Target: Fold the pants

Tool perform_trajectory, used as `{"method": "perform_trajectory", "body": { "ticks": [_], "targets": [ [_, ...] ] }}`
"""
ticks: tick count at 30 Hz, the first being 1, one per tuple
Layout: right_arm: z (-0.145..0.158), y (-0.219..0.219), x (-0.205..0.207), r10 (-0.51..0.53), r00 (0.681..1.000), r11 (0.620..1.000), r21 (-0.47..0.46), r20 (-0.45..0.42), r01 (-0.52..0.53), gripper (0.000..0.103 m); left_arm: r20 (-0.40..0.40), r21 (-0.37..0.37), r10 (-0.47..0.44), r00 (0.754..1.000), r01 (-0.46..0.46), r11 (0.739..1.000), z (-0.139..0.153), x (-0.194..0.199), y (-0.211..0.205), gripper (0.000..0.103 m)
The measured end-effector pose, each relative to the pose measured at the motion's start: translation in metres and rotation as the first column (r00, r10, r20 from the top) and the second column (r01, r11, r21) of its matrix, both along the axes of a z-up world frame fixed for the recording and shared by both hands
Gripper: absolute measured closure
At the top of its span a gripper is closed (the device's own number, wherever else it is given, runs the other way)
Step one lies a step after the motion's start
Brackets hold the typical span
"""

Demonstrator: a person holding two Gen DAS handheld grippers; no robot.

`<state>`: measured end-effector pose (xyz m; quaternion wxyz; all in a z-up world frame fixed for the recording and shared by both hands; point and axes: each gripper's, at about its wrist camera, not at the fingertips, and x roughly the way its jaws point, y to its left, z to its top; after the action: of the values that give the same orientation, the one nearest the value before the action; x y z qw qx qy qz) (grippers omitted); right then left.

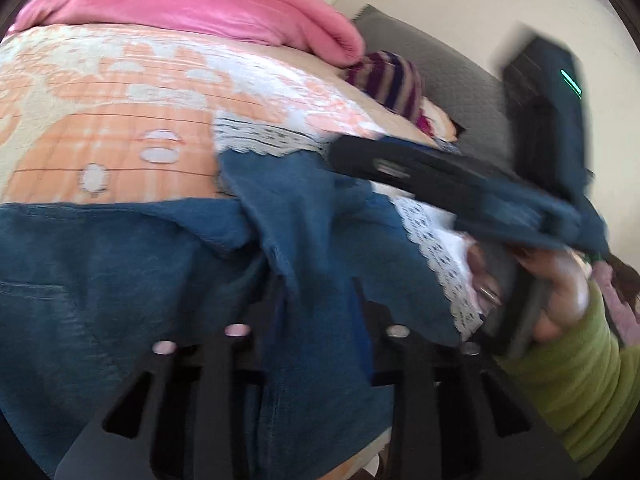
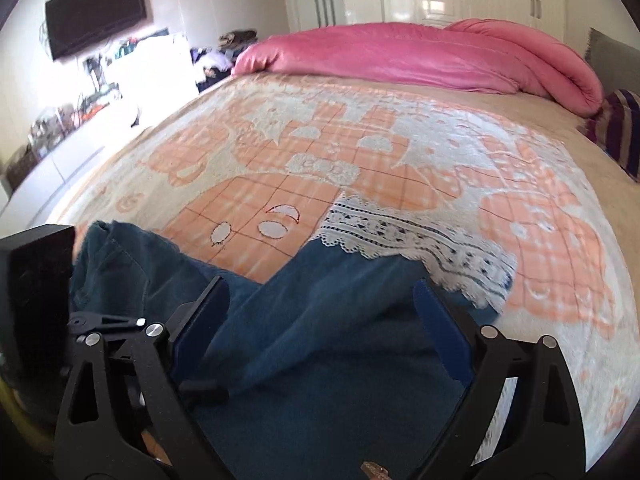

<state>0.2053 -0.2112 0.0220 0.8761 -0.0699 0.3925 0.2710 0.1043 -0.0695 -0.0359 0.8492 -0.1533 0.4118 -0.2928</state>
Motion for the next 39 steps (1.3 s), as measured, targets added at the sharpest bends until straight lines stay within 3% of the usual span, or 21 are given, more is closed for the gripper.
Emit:
{"method": "perform_trajectory", "body": {
  "ticks": [4, 10, 11, 14, 15, 17, 22, 25, 32, 36, 39],
  "targets": [
    [-0.011, 0.031, 0.026, 0.028, 0.998, 0.998, -0.046, -0.050, -0.030, 0.016, -0.012, -0.039, -0.046, 0.999, 0.046, 0.998, -0.009, -0.004, -0.006, 0.089],
    [-0.038, 0.082, 0.057, 0.041, 0.999, 0.964, -0.264, -0.010, -0.042, 0.017, -0.010, 0.000, -0.058, 0.998, 0.058, 0.998, -0.014, -0.006, -0.011, 0.089],
    [-0.044, 0.084, 0.063, 0.029, 0.999, 0.959, -0.281, -0.022, -0.034, 0.025, -0.007, 0.001, -0.059, 0.998, 0.059, 0.998, -0.014, -0.007, -0.011, 0.089],
    [-0.062, 0.084, 0.084, 0.001, 0.998, 0.952, -0.307, -0.071, -0.023, 0.067, 0.001, 0.019, -0.057, 0.998, 0.057, 0.998, -0.011, -0.009, -0.013, 0.089],
    [-0.063, 0.081, 0.087, -0.003, 0.998, 0.954, -0.298, -0.070, -0.018, 0.081, 0.006, 0.031, -0.054, 0.999, 0.054, 0.998, -0.011, -0.009, -0.012, 0.089],
    [-0.055, 0.066, 0.088, -0.019, 0.998, 0.967, -0.255, -0.059, 0.003, 0.097, 0.015, 0.055, -0.043, 0.999, 0.042, 0.998, -0.010, -0.011, -0.010, 0.089],
    [-0.019, 0.009, 0.071, -0.086, 0.996, 0.994, -0.072, -0.023, 0.084, 0.099, 0.018, 0.066, -0.026, 0.999, 0.025, 0.998, -0.010, -0.011, -0.007, 0.088],
    [-0.001, -0.035, 0.053, -0.134, 0.990, 0.989, 0.057, -0.033, 0.136, 0.099, 0.038, 0.103, -0.012, 0.999, 0.008, 0.995, -0.009, -0.013, -0.003, 0.088],
    [0.015, -0.130, -0.016, -0.257, 0.964, 0.934, 0.239, -0.072, 0.267, 0.099, 0.095, 0.188, -0.007, 0.995, -0.011, 0.982, 0.000, -0.019, 0.005, 0.097],
    [0.006, -0.168, -0.068, -0.308, 0.942, 0.893, 0.302, -0.134, 0.334, 0.099, 0.141, 0.207, -0.057, 0.988, 0.027, 0.978, 0.012, -0.031, 0.007, 0.097],
    [-0.011, -0.186, -0.107, -0.319, 0.926, 0.871, 0.323, -0.202, 0.370, 0.099, 0.190, 0.268, -0.110, 0.976, 0.056, 0.962, 0.025, -0.043, -0.001, 0.097]
  ]
}}
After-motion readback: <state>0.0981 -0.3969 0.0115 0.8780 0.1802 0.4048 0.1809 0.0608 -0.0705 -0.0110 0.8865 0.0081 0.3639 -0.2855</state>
